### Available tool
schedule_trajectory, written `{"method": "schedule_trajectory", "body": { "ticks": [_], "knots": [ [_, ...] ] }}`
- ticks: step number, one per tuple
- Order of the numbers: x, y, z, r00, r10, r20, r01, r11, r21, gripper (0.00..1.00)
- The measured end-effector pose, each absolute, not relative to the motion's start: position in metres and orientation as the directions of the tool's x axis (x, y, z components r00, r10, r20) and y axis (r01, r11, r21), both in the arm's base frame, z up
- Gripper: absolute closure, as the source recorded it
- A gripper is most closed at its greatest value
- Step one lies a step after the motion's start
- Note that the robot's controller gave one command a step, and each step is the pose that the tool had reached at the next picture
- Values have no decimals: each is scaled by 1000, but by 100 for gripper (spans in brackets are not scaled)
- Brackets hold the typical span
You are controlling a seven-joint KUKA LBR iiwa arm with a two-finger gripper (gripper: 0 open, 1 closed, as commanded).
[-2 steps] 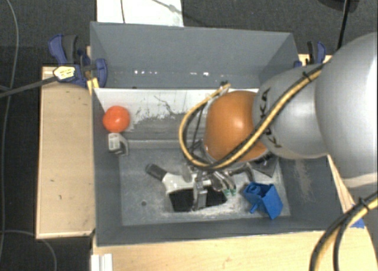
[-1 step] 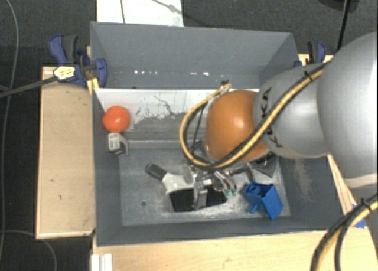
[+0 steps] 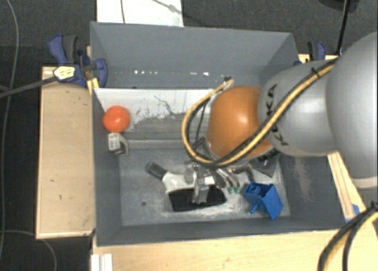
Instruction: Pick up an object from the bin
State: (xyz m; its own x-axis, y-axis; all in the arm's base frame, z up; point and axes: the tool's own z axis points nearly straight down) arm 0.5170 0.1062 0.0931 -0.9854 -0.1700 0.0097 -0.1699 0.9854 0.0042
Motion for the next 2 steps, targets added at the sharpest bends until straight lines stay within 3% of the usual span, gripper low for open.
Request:
{"method": "schedule_trajectory", "body": {
  "ticks": [1,2],
  "knots": [
    [519,106,119,-986,-169,1,-169,986,4,100],
    [519,106,131,-986,-167,2,-167,986,4,100]
  ]
}}
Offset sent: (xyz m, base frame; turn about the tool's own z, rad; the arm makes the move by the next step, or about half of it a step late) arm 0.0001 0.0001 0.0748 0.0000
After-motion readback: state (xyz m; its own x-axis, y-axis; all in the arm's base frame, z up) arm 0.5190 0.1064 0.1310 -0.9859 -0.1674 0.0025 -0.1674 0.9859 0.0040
